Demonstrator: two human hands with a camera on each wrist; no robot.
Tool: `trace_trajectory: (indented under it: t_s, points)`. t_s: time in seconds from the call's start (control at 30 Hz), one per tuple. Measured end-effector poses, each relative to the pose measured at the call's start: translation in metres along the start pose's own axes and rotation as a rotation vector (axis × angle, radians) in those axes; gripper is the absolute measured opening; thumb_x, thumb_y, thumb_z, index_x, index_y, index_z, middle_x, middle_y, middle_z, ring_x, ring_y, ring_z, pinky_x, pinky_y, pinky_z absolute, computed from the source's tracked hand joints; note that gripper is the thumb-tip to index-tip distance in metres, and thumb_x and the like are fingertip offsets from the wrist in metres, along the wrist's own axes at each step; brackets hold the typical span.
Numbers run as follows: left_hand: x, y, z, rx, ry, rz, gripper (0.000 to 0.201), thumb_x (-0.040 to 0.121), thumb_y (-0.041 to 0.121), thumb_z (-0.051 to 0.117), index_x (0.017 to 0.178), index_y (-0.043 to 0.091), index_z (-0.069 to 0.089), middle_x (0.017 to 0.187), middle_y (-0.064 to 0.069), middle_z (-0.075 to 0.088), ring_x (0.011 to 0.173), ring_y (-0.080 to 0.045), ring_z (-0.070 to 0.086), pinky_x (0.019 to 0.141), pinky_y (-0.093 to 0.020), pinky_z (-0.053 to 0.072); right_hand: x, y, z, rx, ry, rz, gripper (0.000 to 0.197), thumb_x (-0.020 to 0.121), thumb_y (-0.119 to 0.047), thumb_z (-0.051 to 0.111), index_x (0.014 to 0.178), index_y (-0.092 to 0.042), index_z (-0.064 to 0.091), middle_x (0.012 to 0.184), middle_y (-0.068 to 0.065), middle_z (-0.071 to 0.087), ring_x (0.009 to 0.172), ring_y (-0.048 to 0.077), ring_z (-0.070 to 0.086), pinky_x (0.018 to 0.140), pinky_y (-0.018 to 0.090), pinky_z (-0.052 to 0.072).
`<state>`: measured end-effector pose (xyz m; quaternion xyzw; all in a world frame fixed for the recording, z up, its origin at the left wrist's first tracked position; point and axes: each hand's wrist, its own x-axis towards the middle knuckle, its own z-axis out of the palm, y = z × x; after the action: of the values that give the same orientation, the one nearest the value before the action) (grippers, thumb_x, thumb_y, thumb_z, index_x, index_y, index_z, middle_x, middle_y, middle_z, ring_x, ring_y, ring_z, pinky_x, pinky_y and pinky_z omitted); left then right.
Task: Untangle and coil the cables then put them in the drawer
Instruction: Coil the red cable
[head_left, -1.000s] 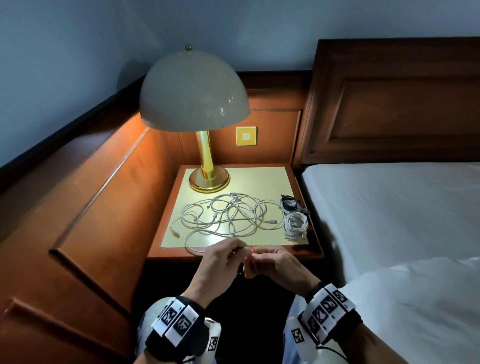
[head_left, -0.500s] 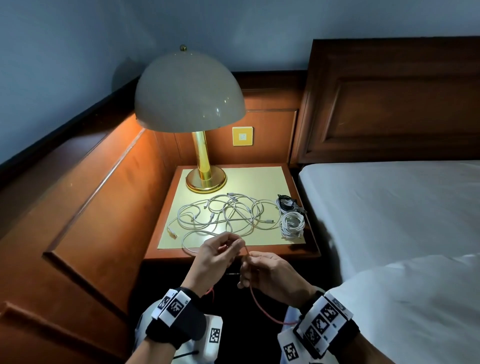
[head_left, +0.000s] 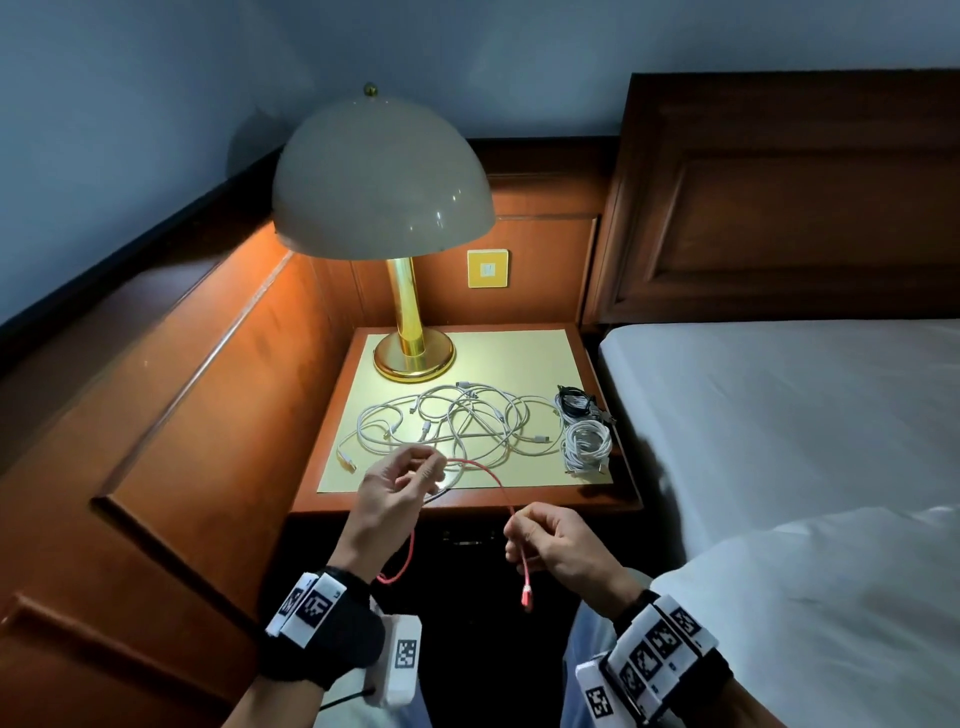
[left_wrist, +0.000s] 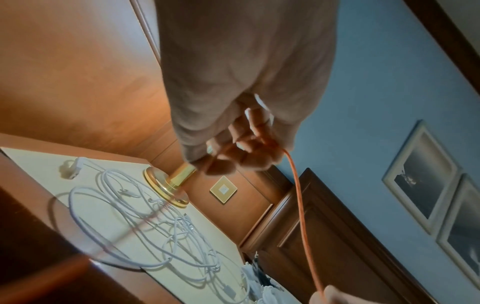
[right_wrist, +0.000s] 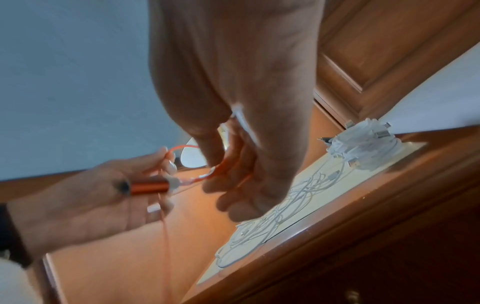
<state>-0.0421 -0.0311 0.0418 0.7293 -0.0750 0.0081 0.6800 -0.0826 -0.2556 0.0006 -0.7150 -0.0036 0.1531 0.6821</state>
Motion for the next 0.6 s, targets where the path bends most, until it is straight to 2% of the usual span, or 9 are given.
trace_trajectory:
  t_s: [0.07, 0.17, 0.27, 0.43, 0.5, 0.6]
  points:
    - [-0.006, -0.004, 0.0, 0.051, -0.09, -0.052, 0.011, 0.094, 0.022, 0.068, 0.097, 0.011, 0.071, 0.084, -0.004, 0.072, 0.078, -0.015, 0.066, 0.07, -0.017, 0.051, 0.001, -0.004, -0.002, 0.093, 0.043, -0.037, 0.017, 0.104, -0.013, 0.053, 0.093, -0.003, 0.06, 0.075, 0.009, 0.062, 0.066, 0.021, 0.064, 0.066, 0.035, 0.056]
    - [-0.012, -0.007, 0.004, 0.157, -0.166, -0.075, 0.015, 0.092, 0.031, 0.071, 0.102, 0.02, 0.073, 0.091, -0.006, 0.075, 0.085, -0.021, 0.072, 0.08, -0.028, 0.058, 0.003, -0.015, -0.004, 0.119, 0.023, -0.078, 0.015, 0.103, -0.012, 0.055, 0.092, -0.002, 0.059, 0.073, 0.01, 0.058, 0.058, 0.023, 0.059, 0.06, 0.033, 0.053]
    - [-0.015, -0.005, 0.014, 0.258, -0.226, 0.004, 0.013, 0.095, 0.029, 0.068, 0.103, 0.019, 0.073, 0.084, -0.003, 0.074, 0.075, -0.017, 0.072, 0.073, -0.027, 0.057, 0.004, -0.024, -0.003, 0.1, -0.056, -0.102, 0.016, 0.103, -0.015, 0.057, 0.092, -0.003, 0.059, 0.072, 0.01, 0.055, 0.057, 0.023, 0.053, 0.058, 0.031, 0.048]
    - [-0.012, -0.002, 0.03, 0.345, -0.204, 0.1, 0.006, 0.094, 0.013, 0.069, 0.088, 0.013, 0.071, 0.069, 0.006, 0.066, 0.058, -0.007, 0.057, 0.062, -0.017, 0.047, 0.001, -0.019, 0.005, 0.03, -0.157, -0.107, 0.022, 0.106, -0.022, 0.052, 0.094, -0.008, 0.065, 0.072, 0.008, 0.055, 0.058, 0.021, 0.049, 0.056, 0.028, 0.041]
    - [-0.01, -0.002, 0.029, 0.347, -0.182, 0.111, 0.008, 0.093, 0.01, 0.069, 0.086, 0.012, 0.071, 0.069, 0.002, 0.065, 0.058, -0.004, 0.053, 0.06, -0.016, 0.044, -0.001, -0.014, 0.007, 0.052, -0.177, -0.072, 0.026, 0.107, -0.023, 0.048, 0.1, -0.006, 0.068, 0.073, 0.004, 0.058, 0.059, 0.018, 0.051, 0.057, 0.025, 0.042]
    - [-0.007, -0.003, 0.023, 0.293, -0.093, 0.106, 0.004, 0.093, 0.01, 0.069, 0.09, 0.012, 0.071, 0.073, 0.0, 0.069, 0.06, -0.005, 0.057, 0.063, -0.018, 0.048, -0.005, -0.007, 0.008, 0.159, -0.229, -0.001, 0.036, 0.105, -0.027, 0.048, 0.112, 0.003, 0.066, 0.078, 0.006, 0.06, 0.066, 0.016, 0.055, 0.065, 0.025, 0.049]
